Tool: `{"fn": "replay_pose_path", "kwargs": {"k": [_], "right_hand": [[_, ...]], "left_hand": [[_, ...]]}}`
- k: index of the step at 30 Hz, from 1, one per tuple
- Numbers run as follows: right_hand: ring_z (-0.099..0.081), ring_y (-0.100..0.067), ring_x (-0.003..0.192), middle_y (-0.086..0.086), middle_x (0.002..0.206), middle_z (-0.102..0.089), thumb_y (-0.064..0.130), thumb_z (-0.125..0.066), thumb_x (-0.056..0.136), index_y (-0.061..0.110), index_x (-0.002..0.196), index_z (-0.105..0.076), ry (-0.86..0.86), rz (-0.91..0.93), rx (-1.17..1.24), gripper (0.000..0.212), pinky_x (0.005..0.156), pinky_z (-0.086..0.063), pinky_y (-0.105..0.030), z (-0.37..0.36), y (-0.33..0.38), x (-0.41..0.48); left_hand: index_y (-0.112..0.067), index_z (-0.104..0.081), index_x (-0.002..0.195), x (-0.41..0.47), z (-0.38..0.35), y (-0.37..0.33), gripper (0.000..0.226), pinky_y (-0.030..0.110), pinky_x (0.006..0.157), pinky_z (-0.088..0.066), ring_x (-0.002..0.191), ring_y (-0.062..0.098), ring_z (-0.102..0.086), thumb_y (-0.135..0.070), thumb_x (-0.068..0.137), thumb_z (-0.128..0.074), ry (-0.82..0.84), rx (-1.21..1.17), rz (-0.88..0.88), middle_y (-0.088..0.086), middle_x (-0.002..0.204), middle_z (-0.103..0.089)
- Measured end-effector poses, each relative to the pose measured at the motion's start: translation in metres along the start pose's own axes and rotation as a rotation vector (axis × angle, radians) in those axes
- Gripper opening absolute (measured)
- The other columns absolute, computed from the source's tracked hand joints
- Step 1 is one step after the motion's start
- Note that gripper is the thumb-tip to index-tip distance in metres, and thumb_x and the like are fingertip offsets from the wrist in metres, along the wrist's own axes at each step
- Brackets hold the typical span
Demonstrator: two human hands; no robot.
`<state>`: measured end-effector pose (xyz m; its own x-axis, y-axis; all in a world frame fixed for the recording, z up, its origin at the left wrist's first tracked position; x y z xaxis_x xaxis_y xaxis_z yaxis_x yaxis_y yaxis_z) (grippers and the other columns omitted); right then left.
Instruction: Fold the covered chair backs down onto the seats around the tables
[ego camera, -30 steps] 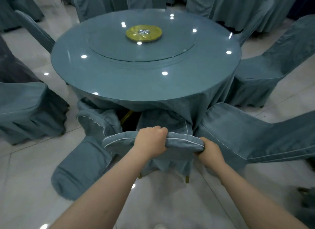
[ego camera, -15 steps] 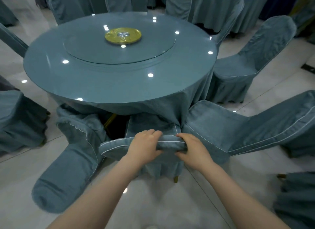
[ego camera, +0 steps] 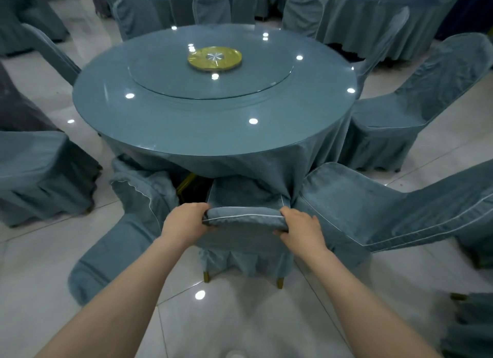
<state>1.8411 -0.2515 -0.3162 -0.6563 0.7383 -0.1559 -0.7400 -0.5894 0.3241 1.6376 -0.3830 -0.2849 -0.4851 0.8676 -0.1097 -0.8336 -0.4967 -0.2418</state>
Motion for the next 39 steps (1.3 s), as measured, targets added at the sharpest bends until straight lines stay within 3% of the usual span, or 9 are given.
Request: {"fn": "replay_pose_path", "kwargs": {"k": [6, 12, 15, 20, 23, 31, 35, 37, 39], "right_hand": [[-0.054, -0.022, 0.091, 0.011, 0.085, -0.049, 0.031, -0.062, 0.080, 0.031, 0.085, -0.037, 0.022, 0.118, -0.004, 0.026, 0.096, -0.038, -0.048, -0.001, -0.005, -0.010], [-0.056, -0.019, 0.092, 0.008, 0.092, -0.059, 0.032, -0.061, 0.080, 0.029, 0.096, -0.049, 0.036, 0.167, -0.055, 0.021, 0.099, -0.037, -0.046, -0.006, -0.008, -0.026], [-0.057, -0.020, 0.094, 0.006, 0.095, -0.061, 0.033, -0.062, 0.081, 0.027, 0.101, -0.051, 0.034, 0.154, -0.075, 0.023, 0.098, -0.038, -0.043, -0.007, -0.004, -0.036], [-0.058, -0.023, 0.086, 0.003, 0.092, -0.062, 0.028, -0.060, 0.077, 0.023, 0.094, -0.049, -0.022, 0.148, -0.071, 0.020, 0.071, -0.034, -0.031, -0.006, 0.005, -0.066], [-0.059, -0.025, 0.087, 0.003, 0.093, -0.064, 0.033, -0.062, 0.078, 0.022, 0.094, -0.050, -0.040, 0.120, -0.075, 0.023, 0.065, -0.032, -0.030, -0.009, 0.009, -0.087], [-0.059, -0.019, 0.087, 0.009, 0.093, -0.061, 0.039, -0.061, 0.076, 0.026, 0.095, -0.048, 0.019, 0.087, -0.091, 0.027, 0.066, -0.043, -0.032, -0.025, 0.013, -0.135], [-0.060, -0.018, 0.089, 0.010, 0.095, -0.061, 0.042, -0.061, 0.077, 0.027, 0.097, -0.049, 0.024, 0.069, -0.094, 0.028, 0.069, -0.046, -0.032, -0.027, 0.020, -0.148], [-0.058, -0.018, 0.099, 0.008, 0.106, -0.061, 0.036, -0.063, 0.076, 0.028, 0.109, -0.052, -0.024, 0.058, -0.054, 0.035, 0.078, -0.046, -0.031, -0.024, 0.024, -0.153], [-0.049, -0.018, 0.120, 0.007, 0.129, -0.053, 0.034, -0.064, 0.077, 0.027, 0.130, -0.045, -0.079, 0.120, -0.031, 0.057, 0.100, -0.038, -0.032, -0.025, 0.040, -0.157]], "left_hand": [[-0.034, -0.058, 0.077, -0.036, -0.008, -0.005, 0.023, 0.027, 0.062, -0.036, 0.069, 0.016, -0.057, -0.055, 0.072, -0.067, -0.020, 0.096, 0.027, -0.011, 0.068, -0.055], [-0.034, -0.066, 0.084, -0.069, -0.017, -0.005, 0.031, 0.025, 0.056, -0.037, 0.062, 0.012, -0.049, -0.060, 0.067, -0.066, -0.020, 0.080, 0.076, -0.012, 0.071, -0.062], [-0.035, -0.066, 0.087, -0.073, -0.016, -0.003, 0.032, 0.026, 0.060, -0.043, 0.070, 0.014, -0.057, -0.058, 0.066, -0.069, -0.008, 0.055, 0.066, -0.011, 0.076, -0.065], [-0.033, -0.067, 0.087, -0.081, -0.016, 0.000, 0.033, 0.026, 0.062, -0.039, 0.078, 0.016, -0.061, -0.058, 0.066, -0.069, 0.002, 0.061, 0.013, -0.010, 0.077, -0.064], [-0.037, -0.068, 0.090, -0.091, -0.015, -0.001, 0.032, 0.027, 0.064, -0.041, 0.080, 0.015, -0.062, -0.059, 0.067, -0.068, 0.025, 0.063, -0.028, -0.010, 0.080, -0.066], [-0.030, -0.067, 0.086, -0.136, -0.021, -0.003, 0.044, 0.027, 0.059, -0.038, 0.076, 0.018, -0.061, -0.066, 0.062, -0.055, 0.037, 0.190, -0.110, -0.006, 0.078, -0.066], [-0.031, -0.062, 0.077, -0.150, -0.015, 0.003, 0.037, 0.027, 0.056, -0.034, 0.067, 0.016, -0.053, -0.064, 0.061, -0.057, 0.032, 0.145, -0.117, -0.008, 0.073, -0.063], [-0.032, -0.062, 0.081, -0.159, -0.018, 0.007, 0.030, 0.028, 0.058, -0.036, 0.073, 0.017, -0.057, -0.058, 0.067, -0.060, 0.022, 0.065, -0.080, -0.008, 0.078, -0.064], [-0.030, -0.062, 0.090, -0.166, -0.020, 0.007, 0.023, 0.029, 0.064, -0.038, 0.086, 0.019, -0.061, -0.045, 0.073, -0.062, -0.043, -0.037, -0.061, -0.007, 0.088, -0.066]]}}
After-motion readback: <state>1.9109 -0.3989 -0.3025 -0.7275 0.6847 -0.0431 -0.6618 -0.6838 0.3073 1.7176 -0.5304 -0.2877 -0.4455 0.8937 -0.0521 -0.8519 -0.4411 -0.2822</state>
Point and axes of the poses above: each hand's wrist, its own x-axis towards the middle knuckle, its own z-axis out of the back of the hand, y = z × x, the point moved 9 cm from there along x, towards the middle knuckle
